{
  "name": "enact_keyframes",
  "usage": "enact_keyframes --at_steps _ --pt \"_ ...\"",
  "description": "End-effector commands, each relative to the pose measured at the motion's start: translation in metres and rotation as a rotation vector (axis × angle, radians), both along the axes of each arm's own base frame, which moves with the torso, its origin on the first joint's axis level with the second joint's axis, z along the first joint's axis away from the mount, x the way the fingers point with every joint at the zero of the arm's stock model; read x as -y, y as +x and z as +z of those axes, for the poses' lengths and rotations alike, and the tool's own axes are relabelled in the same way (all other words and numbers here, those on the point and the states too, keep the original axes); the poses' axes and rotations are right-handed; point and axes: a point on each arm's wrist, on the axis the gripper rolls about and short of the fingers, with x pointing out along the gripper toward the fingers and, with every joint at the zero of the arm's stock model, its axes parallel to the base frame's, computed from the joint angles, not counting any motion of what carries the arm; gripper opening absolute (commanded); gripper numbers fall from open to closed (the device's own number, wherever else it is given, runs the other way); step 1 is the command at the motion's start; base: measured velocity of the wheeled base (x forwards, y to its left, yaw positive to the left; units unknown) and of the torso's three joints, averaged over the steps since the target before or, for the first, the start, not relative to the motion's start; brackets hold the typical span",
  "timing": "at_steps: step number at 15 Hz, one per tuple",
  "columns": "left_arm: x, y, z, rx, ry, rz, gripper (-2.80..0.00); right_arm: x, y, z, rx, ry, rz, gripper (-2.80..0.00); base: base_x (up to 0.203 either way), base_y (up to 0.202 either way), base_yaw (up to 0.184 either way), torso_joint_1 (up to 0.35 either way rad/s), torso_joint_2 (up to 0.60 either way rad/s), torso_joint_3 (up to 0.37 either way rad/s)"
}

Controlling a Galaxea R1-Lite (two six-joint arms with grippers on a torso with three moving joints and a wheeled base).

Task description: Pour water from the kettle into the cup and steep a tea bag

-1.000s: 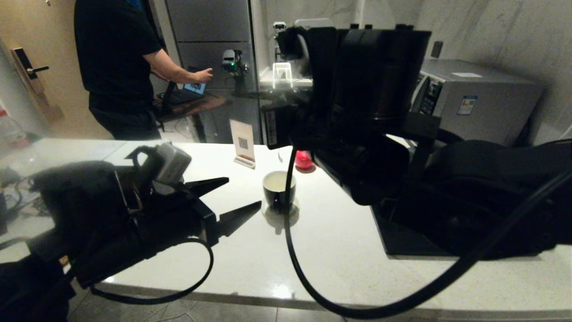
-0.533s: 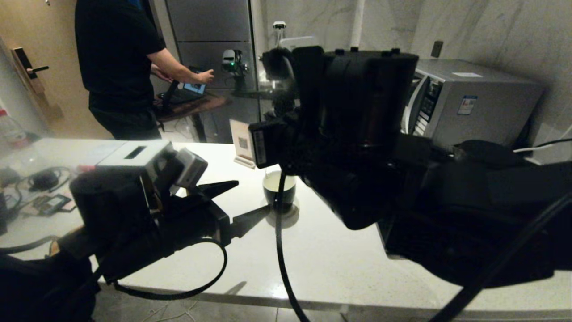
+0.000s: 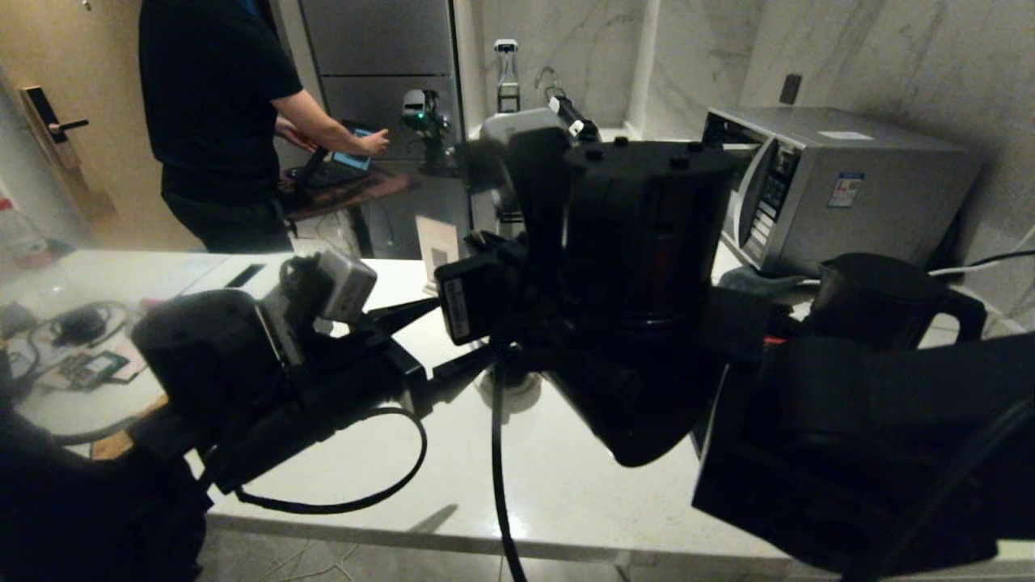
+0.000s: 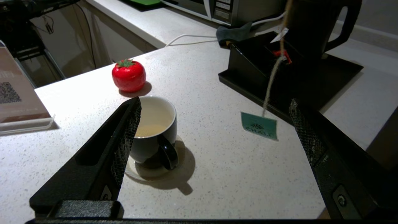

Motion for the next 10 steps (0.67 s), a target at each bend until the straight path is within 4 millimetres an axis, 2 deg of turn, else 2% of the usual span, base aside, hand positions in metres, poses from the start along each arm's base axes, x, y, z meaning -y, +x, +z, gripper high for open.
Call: enact_keyframes --at_steps 1,10 --pt "0.001 0.004 -0.002 0.001 -0.002 0.005 0.0 -0.001 -0.001 -0.001 0.0 0.0 0.001 -2.8 0.0 0.0 0.0 0.0 0.0 0.0" --pt "0.004 -0.001 -0.001 0.017 -0.009 -0.008 0.0 -0.008 -0.012 0.0 0.002 0.002 0.034 -2.8 0.0 0.0 0.0 0.0 0.0 0.0"
